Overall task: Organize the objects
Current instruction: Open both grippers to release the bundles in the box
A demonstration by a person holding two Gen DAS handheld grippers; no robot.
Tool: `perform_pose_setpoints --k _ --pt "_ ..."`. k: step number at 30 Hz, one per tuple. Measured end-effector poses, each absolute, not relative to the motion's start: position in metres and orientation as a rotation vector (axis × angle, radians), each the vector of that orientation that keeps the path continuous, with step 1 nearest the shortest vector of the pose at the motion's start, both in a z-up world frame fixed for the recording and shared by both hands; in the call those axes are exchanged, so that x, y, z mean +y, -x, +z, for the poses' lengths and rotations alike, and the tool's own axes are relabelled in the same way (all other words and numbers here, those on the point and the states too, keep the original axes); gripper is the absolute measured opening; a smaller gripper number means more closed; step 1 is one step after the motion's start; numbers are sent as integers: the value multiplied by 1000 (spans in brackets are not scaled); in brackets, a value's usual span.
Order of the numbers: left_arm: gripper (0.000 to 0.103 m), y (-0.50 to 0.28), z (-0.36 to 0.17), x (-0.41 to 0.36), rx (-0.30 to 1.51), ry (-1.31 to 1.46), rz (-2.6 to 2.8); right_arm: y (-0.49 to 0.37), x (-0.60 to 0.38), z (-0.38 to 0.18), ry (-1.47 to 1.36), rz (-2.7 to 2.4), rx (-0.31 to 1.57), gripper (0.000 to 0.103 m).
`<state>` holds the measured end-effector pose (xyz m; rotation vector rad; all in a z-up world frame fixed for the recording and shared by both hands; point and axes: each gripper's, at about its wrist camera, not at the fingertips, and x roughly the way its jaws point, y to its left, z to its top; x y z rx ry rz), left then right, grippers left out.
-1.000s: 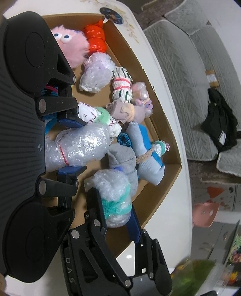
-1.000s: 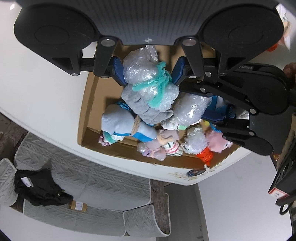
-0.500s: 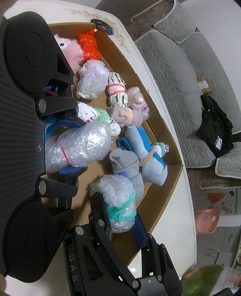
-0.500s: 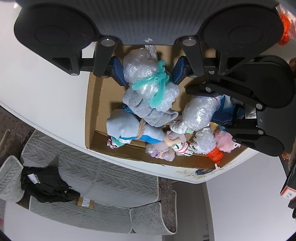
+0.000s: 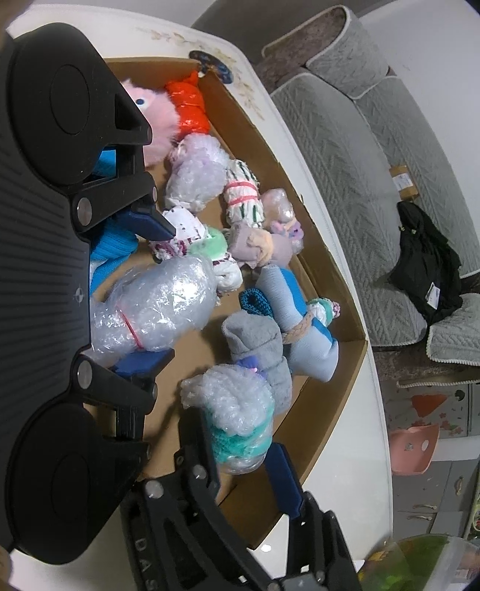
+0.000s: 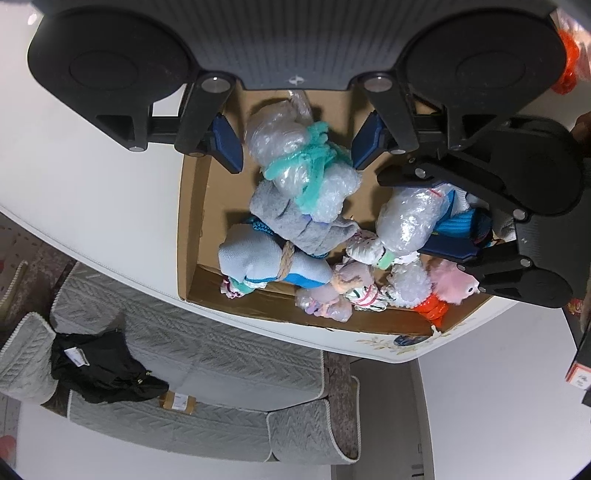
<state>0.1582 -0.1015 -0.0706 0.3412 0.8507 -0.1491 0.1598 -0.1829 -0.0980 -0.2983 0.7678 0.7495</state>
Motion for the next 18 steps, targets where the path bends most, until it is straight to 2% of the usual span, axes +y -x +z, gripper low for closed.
perform_pose_setpoints --k 3,7,14,18 --pt "69 -150 -70 -99 854 -334 -162 -148 -186 -98 316 757 759 64" --pt "69 -135 -69 -98 860 -333 -182 -129 -187 -98 349 777 760 78" --pt "70 -117 -64 -96 866 -359 -176 -113 -195 -90 326 798 768 75" --pt "77 -102 -46 -93 807 -347 -183 -105 -203 -74 308 806 723 76"
